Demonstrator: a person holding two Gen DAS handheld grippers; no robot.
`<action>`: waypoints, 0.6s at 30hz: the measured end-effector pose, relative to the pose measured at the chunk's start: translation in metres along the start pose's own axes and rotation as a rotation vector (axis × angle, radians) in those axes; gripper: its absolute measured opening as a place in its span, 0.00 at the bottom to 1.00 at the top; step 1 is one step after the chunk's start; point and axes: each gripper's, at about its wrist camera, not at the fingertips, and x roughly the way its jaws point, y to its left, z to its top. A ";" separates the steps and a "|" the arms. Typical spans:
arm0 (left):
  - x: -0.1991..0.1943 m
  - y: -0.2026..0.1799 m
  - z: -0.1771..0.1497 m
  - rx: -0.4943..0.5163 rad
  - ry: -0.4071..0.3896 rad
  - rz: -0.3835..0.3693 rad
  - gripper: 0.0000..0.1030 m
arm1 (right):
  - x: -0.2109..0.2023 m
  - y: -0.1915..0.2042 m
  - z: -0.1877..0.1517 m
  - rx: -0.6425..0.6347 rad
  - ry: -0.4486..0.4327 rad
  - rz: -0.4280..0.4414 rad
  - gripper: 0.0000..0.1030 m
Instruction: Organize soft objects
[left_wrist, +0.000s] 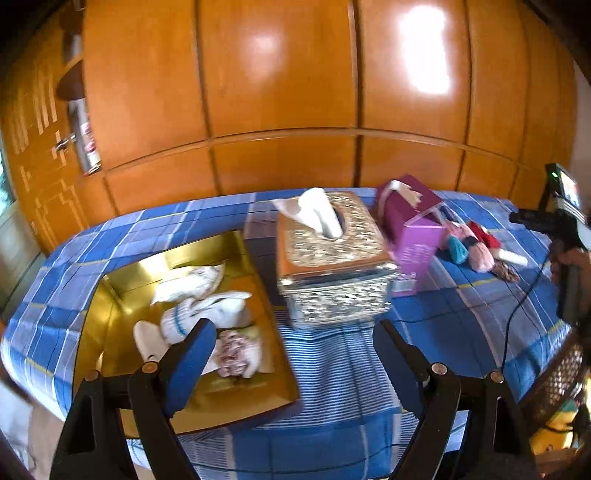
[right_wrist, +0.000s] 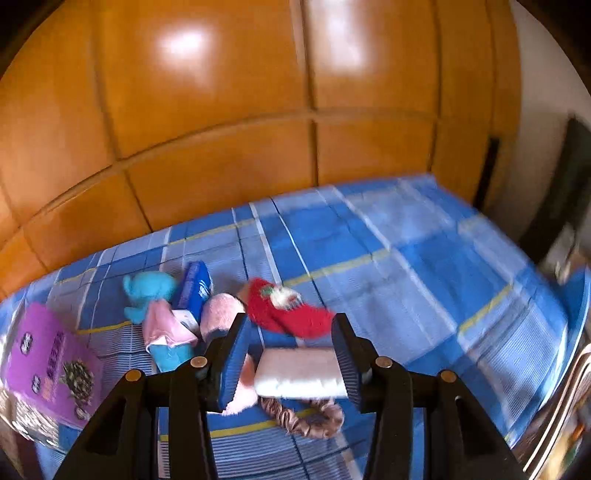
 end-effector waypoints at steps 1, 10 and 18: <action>0.001 -0.005 0.001 0.013 0.001 -0.005 0.85 | 0.000 -0.006 0.001 0.031 -0.006 0.007 0.44; 0.013 -0.051 0.011 0.131 0.016 -0.081 0.85 | 0.001 -0.015 0.000 0.090 0.011 0.040 0.44; 0.025 -0.088 0.021 0.196 0.041 -0.161 0.85 | 0.003 -0.028 0.000 0.157 0.021 0.044 0.44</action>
